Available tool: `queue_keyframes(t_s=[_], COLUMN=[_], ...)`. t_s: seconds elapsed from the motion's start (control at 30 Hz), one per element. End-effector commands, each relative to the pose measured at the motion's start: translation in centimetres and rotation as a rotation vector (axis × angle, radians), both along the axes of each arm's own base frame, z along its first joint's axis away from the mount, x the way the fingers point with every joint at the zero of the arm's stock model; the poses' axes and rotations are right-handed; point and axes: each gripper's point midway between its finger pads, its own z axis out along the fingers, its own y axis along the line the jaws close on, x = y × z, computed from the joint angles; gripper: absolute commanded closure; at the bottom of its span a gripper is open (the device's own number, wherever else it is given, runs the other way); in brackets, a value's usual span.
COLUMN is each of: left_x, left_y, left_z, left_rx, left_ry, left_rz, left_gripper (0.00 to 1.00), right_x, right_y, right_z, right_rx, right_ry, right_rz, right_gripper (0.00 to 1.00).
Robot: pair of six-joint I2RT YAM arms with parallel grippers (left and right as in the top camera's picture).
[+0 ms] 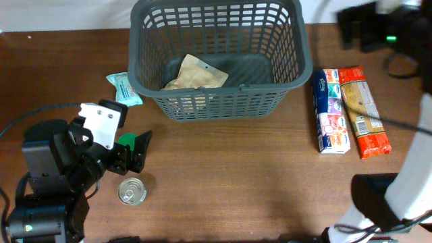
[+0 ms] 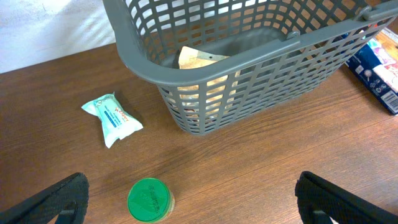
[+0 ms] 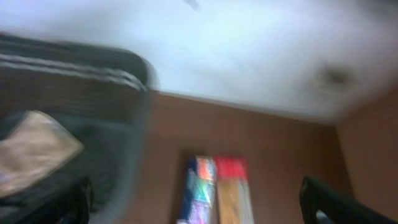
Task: Pack container
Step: 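Return the right gripper and grasp the orange-wrapped package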
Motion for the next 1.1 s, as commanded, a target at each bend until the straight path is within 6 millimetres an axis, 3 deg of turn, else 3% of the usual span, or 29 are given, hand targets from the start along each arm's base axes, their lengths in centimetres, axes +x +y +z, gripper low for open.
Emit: queue_keyframes(t_s=[0.0,0.03,0.17,0.33,0.4,0.57,0.77,1.07], left_x=[-0.1,-0.1,-0.1,-0.1,-0.1,-0.1,-0.1,-0.1], left_y=[-0.1,-0.1,-0.1,-0.1,-0.1,-0.1,-0.1,-0.1], left_z=[0.1,0.1,0.1,0.1,0.1,0.1,0.1,0.1], left_rx=[0.001,0.001,0.001,0.001,0.001,0.001,0.001,0.001], left_ry=[-0.006,-0.006,-0.006,-0.006,-0.006,-0.006,-0.006,-0.006], left_rz=[-0.012,-0.012,-0.012,-0.012,-0.012,-0.012,-0.012,-0.012], left_gripper=[0.01,0.01,0.01,0.01,0.01,0.01,0.01,0.01], right_x=[1.5,1.5,2.1,3.5,4.7,6.1,6.2,5.6], right_y=[-6.7,-8.6,-13.2,-16.5,-16.9,-17.1,-17.0,-16.5], right_z=[-5.5,-7.0,-12.6,-20.5,-23.7,-28.6,-34.4,-39.5], right_rx=[0.078,0.088,0.130,0.186,0.244,0.288,0.265,0.254], right_ry=[0.162,0.209,0.357,0.515,0.530,0.533,0.568,0.587], right_rz=[-0.251,-0.299,-0.406,-0.455,-0.418,-0.310,-0.268,-0.226], right_gripper=[0.01,0.01,0.01,0.01,0.01,0.01,0.01,0.01])
